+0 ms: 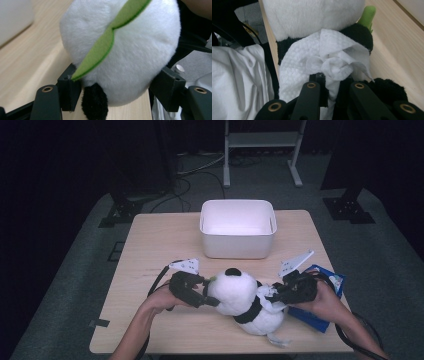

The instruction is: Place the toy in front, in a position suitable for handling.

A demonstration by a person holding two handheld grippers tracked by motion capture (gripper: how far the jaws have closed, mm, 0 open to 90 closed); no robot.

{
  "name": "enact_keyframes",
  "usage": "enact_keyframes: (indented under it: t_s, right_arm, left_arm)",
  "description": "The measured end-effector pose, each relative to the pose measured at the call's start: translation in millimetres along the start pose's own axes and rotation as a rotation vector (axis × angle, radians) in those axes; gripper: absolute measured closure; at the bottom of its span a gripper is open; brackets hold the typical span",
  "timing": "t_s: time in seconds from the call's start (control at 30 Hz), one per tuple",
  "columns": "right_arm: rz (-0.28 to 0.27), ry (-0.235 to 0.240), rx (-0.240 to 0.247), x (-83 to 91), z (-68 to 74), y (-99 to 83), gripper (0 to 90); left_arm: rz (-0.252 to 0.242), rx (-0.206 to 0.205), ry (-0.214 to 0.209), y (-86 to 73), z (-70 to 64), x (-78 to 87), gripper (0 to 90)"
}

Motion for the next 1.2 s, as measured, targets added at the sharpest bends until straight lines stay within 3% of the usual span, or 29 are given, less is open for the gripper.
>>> enact_keyframes:
  t_s: [0.3, 0.43, 0.57, 0.83, 1.2]
  right_arm:
    - [-0.043, 0.036, 0.001, -19.7, 2.1, 7.1, 83.2]
    - [-0.04, 0.057, 0.008, -36.1, 4.2, 11.2, 83.1]
    - [-0.015, 0.064, 0.017, -54.9, 7.3, 13.4, 83.1]
    - [-0.071, 0.04, -0.011, -28.9, -0.2, 15.6, 83.3]
    - [-0.105, 0.0, 0.021, 5.6, 3.0, 31.2, 83.3]
  left_arm:
    - [-0.02, -0.05, 0.053, 16.2, -10.3, 26.1, 31.3]
    - [-0.048, -0.074, 0.072, 25.1, -16.1, 37.0, 31.3]
    - [-0.042, -0.09, 0.094, 30.1, -18.9, 40.1, 31.2]
    - [-0.038, -0.104, 0.093, 33.0, -21.5, 32.9, 29.8]
    - [-0.031, -0.101, 0.108, 37.5, -22.2, 27.2, 27.8]
Point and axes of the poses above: each handheld gripper's, and its own axes: x roughly backward along the jaws, y roughly out of its top, z roughly to its left, the point moved 5 cm from there along -x, roughly forward along the jaws, and after that the axes turned 2 degrees about -z, right-handed, at the moved point
